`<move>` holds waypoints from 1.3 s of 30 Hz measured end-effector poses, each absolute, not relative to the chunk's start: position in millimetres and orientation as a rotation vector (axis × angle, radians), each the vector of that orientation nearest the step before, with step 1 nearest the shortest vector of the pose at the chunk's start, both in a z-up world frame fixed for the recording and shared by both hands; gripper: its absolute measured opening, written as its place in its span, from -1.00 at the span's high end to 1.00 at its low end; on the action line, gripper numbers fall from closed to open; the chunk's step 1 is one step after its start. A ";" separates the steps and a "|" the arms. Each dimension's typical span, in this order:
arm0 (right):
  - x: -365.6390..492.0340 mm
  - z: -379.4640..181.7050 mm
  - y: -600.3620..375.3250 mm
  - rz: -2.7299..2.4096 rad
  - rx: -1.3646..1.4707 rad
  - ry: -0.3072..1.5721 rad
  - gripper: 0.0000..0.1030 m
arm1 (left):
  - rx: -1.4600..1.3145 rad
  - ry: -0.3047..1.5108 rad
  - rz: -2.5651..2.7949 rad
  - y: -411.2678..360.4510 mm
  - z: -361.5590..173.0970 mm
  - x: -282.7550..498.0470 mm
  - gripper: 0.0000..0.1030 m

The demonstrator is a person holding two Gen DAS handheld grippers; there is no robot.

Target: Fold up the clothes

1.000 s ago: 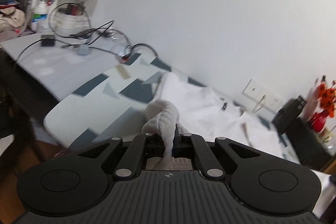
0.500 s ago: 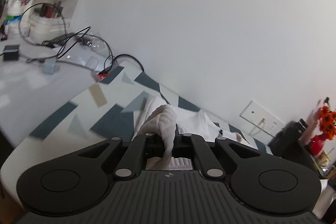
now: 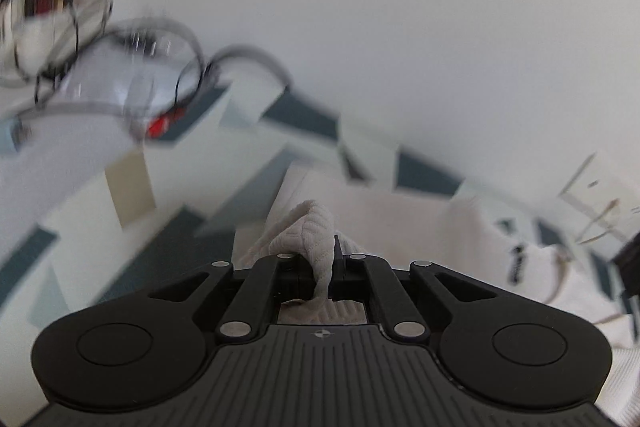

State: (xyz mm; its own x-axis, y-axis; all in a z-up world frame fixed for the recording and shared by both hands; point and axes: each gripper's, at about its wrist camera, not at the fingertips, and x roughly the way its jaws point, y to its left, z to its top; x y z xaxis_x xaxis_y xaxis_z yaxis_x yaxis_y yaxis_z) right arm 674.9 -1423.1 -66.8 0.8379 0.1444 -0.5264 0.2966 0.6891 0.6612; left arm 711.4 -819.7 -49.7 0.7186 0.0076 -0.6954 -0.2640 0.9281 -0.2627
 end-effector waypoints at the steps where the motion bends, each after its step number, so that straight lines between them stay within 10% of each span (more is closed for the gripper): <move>1: 681.2 -74.4 -1422.9 -0.105 0.821 0.607 0.87 | -0.349 0.784 0.154 -820.4 -56.4 714.6 0.90; 14: 648.2 -61.1 -1424.5 -0.192 1.105 0.569 -0.38 | -0.310 0.901 -0.010 -811.5 -17.5 722.0 -0.43; 39: 539.1 -83.5 -1351.8 -0.241 1.104 0.643 -0.36 | -0.869 1.022 -0.131 -785.3 -84.8 630.3 -0.67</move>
State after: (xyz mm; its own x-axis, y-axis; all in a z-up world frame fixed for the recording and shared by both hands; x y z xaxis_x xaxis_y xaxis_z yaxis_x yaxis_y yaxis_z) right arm 539.1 -1351.8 -83.5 0.7953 0.1291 -0.5922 0.4866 0.4468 0.7508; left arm 630.3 -785.3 -84.8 0.5452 -0.4752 -0.6906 -0.2862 0.6688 -0.6861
